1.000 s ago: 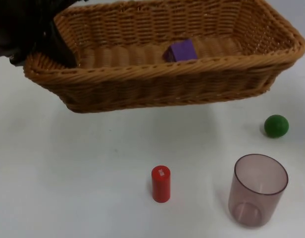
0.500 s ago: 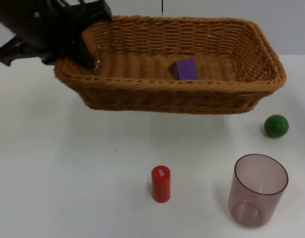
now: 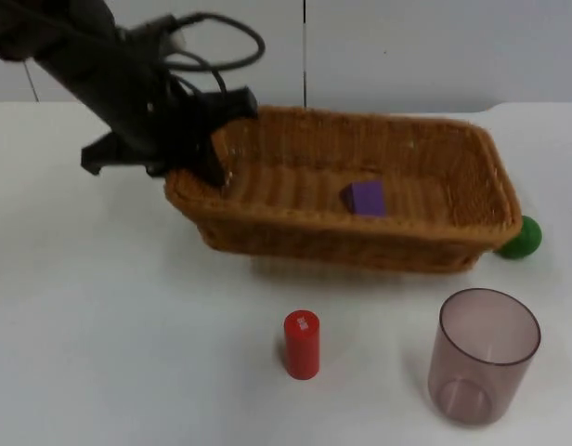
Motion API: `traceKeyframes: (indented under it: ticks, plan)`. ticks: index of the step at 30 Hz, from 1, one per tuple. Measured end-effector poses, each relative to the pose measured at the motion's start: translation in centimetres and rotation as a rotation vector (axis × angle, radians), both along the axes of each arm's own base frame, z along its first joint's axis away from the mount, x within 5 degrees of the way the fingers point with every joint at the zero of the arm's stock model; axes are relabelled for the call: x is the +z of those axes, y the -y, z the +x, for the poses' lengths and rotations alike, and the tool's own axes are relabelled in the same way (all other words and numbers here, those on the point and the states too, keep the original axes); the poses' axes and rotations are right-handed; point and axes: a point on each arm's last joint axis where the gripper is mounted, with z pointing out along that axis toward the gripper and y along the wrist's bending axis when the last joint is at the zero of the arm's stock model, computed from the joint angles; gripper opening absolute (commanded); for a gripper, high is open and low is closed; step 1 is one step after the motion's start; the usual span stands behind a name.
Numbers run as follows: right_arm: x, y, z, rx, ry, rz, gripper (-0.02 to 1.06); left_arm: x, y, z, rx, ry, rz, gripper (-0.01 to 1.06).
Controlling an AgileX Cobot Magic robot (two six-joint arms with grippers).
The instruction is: Pick up the basket with the left hand and place the triangular block into the basket with the right hand.
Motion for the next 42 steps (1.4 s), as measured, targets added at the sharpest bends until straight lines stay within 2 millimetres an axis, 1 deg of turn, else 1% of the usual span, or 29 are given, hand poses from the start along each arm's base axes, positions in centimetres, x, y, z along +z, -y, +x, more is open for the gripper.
traceKeyframes:
  ticks: [2,8,11,12,14,16,24,29,36,42]
  plan:
    - [0.0,0.0,0.0,0.0,0.0,-0.001,1.04,-0.6,0.0,0.3,-0.006,0.015,0.005,0.0]
    - [0.0,0.0,0.0,-0.001,0.0,-0.001,1.04,-0.7,0.0,1.0,0.028,0.076,-0.023,0.0]
    - [0.0,0.0,0.0,-0.001,0.003,-0.003,1.04,-1.9,-0.3,1.3,0.059,0.058,-0.06,0.0]
    - [0.0,0.0,0.0,-0.001,0.003,-0.003,1.04,-1.9,-0.3,1.3,0.059,0.058,-0.06,0.0]
    - [0.0,0.0,0.0,0.0,0.004,-0.003,1.04,-2.9,-1.0,1.6,0.076,0.039,-0.074,0.0]
    - [0.0,0.0,0.0,0.0,0.004,-0.003,1.04,-3.4,-1.4,1.7,0.079,0.032,-0.075,0.0]
    - [0.2,-0.1,0.1,0.006,0.024,0.001,1.04,-3.5,-1.6,1.8,0.071,0.044,-0.072,0.0]
    - [0.3,-0.1,0.1,0.009,0.031,0.002,1.04,-4.3,-2.0,1.4,0.082,0.058,-0.039,0.0]
    - [0.3,-0.1,0.1,0.009,0.03,0.002,1.04,-4.3,-1.9,1.5,0.085,0.069,-0.05,0.0]
    - [0.3,-0.1,0.1,0.009,0.031,0.002,1.04,-5.5,-1.7,1.4,0.101,0.029,-0.077,0.0]
